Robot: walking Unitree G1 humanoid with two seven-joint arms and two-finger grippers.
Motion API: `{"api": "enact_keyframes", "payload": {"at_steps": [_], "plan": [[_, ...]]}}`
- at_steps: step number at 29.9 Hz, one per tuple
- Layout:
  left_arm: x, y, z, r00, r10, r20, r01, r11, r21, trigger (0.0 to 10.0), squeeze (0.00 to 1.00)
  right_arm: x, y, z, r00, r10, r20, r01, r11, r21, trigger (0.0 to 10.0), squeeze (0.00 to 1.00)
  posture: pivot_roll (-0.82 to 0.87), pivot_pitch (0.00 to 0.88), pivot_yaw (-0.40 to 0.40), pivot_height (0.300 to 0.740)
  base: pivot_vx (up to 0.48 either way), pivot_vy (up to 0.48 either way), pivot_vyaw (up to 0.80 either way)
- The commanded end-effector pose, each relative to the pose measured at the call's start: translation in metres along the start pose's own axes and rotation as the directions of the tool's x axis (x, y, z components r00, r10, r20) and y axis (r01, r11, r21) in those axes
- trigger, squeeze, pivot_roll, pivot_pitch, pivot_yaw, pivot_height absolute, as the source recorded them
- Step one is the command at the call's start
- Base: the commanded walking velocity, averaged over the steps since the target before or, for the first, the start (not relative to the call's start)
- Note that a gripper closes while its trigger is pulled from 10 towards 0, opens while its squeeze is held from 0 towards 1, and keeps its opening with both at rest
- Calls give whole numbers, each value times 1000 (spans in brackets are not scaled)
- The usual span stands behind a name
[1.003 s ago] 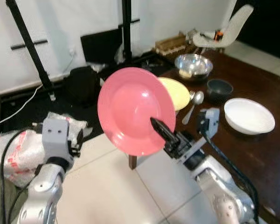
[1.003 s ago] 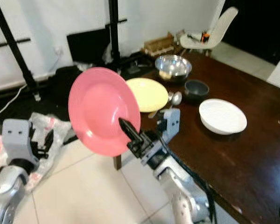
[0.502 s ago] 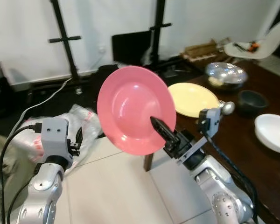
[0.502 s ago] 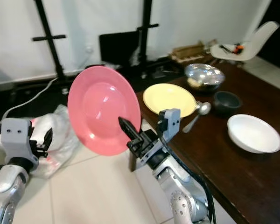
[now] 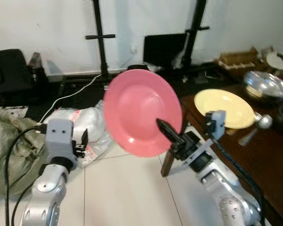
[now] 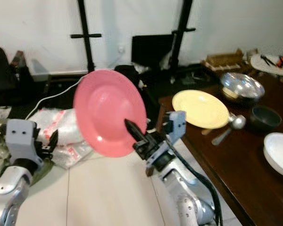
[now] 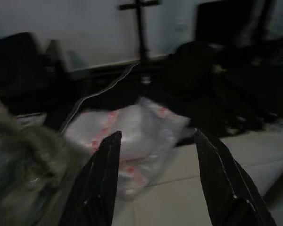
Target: Setting the table
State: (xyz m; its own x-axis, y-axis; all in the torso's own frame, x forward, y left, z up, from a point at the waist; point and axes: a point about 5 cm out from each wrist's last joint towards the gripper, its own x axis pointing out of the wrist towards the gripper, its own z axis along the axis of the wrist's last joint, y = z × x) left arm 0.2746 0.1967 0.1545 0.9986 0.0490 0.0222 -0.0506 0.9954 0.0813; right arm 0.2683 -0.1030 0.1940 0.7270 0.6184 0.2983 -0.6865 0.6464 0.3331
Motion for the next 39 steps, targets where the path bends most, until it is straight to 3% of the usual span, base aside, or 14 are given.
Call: {"api": "enact_keyframes", "payload": {"at_steps": [1, 39], "plan": [[-2, -1, -5, 1000, 1, -21, -1, 1000, 6, 10000, 0, -2, 0, 1, 1000, -2, 0, 2, 1000, 0, 10000, 0, 20, 0, 58, 740, 0, 0, 656], [-2, -1, -4, 1000, 14, -20, -14, 1000, 2, 10000, 0, -3, 0, 1, 1000, 5, 7, -5, 1000, 23, 10000, 0, 24, 0, 57, 740, 0, 0, 650]]}}
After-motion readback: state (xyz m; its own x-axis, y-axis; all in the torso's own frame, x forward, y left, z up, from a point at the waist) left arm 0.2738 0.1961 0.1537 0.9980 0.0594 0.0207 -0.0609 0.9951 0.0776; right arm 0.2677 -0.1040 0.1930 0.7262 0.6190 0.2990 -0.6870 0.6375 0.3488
